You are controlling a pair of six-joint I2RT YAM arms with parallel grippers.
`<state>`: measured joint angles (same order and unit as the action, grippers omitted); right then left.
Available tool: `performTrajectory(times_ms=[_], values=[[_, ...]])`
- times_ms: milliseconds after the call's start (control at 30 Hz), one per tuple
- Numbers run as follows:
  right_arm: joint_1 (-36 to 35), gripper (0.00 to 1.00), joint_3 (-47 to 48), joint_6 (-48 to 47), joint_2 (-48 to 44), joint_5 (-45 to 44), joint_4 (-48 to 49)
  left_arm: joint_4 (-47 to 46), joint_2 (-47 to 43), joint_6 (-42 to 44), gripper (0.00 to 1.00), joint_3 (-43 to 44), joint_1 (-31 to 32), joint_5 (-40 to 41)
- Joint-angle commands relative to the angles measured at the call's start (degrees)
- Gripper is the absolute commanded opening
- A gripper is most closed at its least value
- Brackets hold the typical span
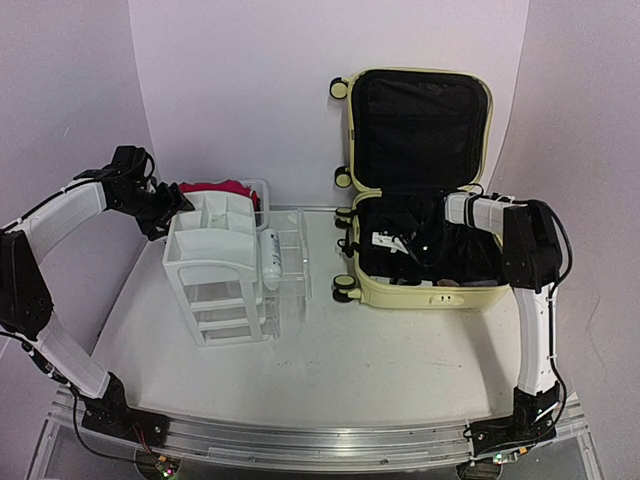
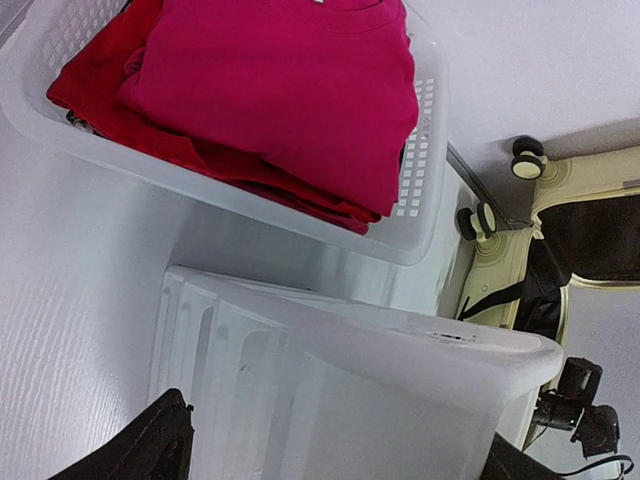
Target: Open, take out, and arrange the luggage
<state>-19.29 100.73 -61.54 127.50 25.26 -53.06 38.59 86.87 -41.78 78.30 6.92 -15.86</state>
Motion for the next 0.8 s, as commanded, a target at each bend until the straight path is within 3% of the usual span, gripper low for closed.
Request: performTrajectory(times_ms=[0, 400, 767], values=[[-1.79, 0.85, 1.04, -3.34, 2.29, -4.30, 0.00, 1.38, -2.53, 2.69, 0.80, 1.41, -0.15, -0.25], [-3.39, 0.56, -1.42, 0.29, 0.51, -6.97, 2.13, 1.27, -5.63, 8.93, 0.80, 0.62, -0.24, 1.58], [-3.45, 0.48, -3.75, 6.77, -3.90, -13.56, 3.22, 0.67, -5.03, 10.40, 0.80, 2.00, -0.24, 1.13]])
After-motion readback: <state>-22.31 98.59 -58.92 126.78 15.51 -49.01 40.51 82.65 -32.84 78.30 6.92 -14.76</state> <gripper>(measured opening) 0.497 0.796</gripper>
